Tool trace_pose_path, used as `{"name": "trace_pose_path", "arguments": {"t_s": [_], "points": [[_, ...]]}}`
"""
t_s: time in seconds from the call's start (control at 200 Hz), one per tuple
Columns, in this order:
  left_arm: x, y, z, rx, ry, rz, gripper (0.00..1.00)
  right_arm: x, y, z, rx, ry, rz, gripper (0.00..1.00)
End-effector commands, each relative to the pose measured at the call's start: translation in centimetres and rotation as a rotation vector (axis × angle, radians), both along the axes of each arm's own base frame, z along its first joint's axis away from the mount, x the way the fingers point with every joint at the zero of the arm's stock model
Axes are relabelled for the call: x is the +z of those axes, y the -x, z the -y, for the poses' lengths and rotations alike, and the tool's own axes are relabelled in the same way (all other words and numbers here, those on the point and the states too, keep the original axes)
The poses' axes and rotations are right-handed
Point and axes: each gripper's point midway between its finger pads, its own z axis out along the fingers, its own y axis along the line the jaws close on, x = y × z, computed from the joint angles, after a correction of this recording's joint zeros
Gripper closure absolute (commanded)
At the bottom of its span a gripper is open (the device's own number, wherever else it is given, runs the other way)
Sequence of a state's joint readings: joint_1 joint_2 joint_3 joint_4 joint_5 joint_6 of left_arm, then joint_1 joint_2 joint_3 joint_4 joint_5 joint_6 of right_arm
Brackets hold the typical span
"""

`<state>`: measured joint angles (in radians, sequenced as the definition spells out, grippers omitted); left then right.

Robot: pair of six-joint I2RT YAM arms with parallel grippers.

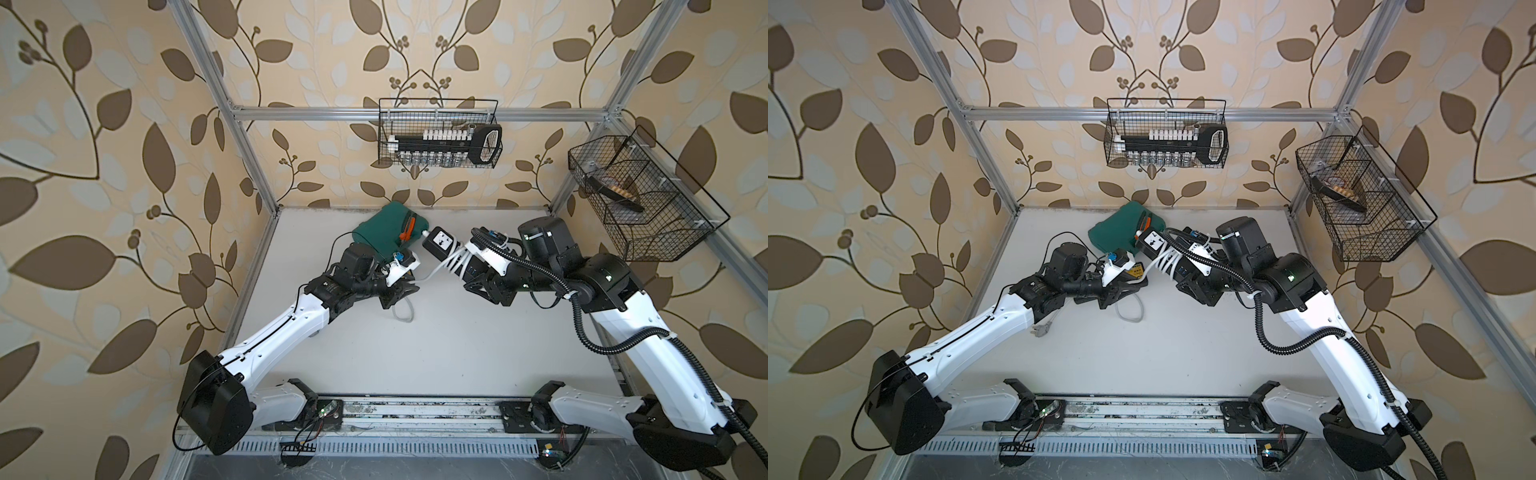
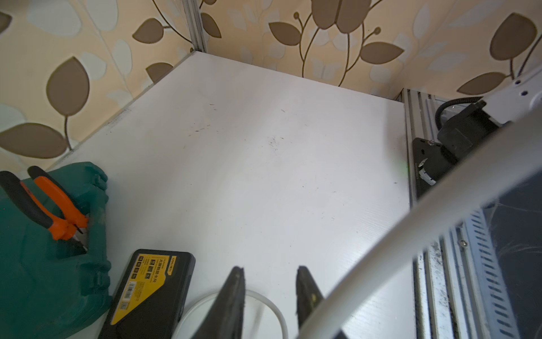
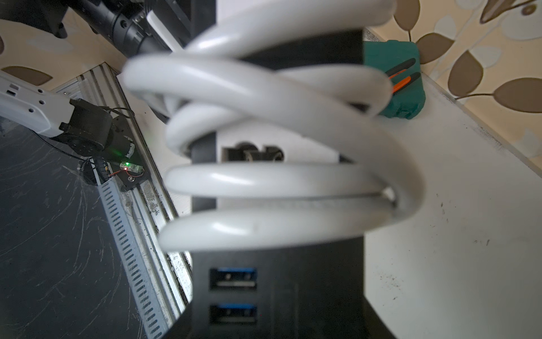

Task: Unwrap the cord wrapped around the power strip
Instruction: Unwrap the power cord from the power strip.

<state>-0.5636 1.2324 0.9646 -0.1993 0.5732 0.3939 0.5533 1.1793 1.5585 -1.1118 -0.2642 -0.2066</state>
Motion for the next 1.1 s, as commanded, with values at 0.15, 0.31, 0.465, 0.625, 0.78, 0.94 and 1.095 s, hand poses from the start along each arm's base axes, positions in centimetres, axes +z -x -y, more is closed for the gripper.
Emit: {"name": "trace_pose_path", "arguments": {"t_s": [0.15,0.31,0.465,0.625,0.78,0.94,1.095], "points": [[3.6,1.7,0.4,-0.115,0.017,0.118,1.00,1.0,-1.4,0.5,-0.041,0.024,0.067,1.00],[7.0,2.3,-0.2,-0.095,0.064,0.164,1.00,-1.6,-1.4,1.0,-0.036,0.097,0.023,1.00],[9.5,1.9,-1.0,-0.012,0.079,0.168,1.00,-4.2,-0.3,0.6,0.034,0.115,-0.033,1.00],[9.3,-0.2,-1.7,0.111,0.036,0.111,1.00,-4.9,1.9,-0.8,0.147,0.051,-0.074,1.00],[7.3,-2.8,-2.1,0.220,-0.018,0.043,1.00,-4.0,3.6,-1.6,0.212,-0.026,-0.088,1.00],[5.0,-4.8,-2.5,0.297,-0.052,-0.026,1.00,-2.6,4.7,-1.8,0.231,-0.075,-0.086,1.00],[2.9,-4.5,-2.6,0.297,-0.078,-0.085,1.00,0.5,4.0,-1.5,0.189,-0.124,0.018,1.00]]}}
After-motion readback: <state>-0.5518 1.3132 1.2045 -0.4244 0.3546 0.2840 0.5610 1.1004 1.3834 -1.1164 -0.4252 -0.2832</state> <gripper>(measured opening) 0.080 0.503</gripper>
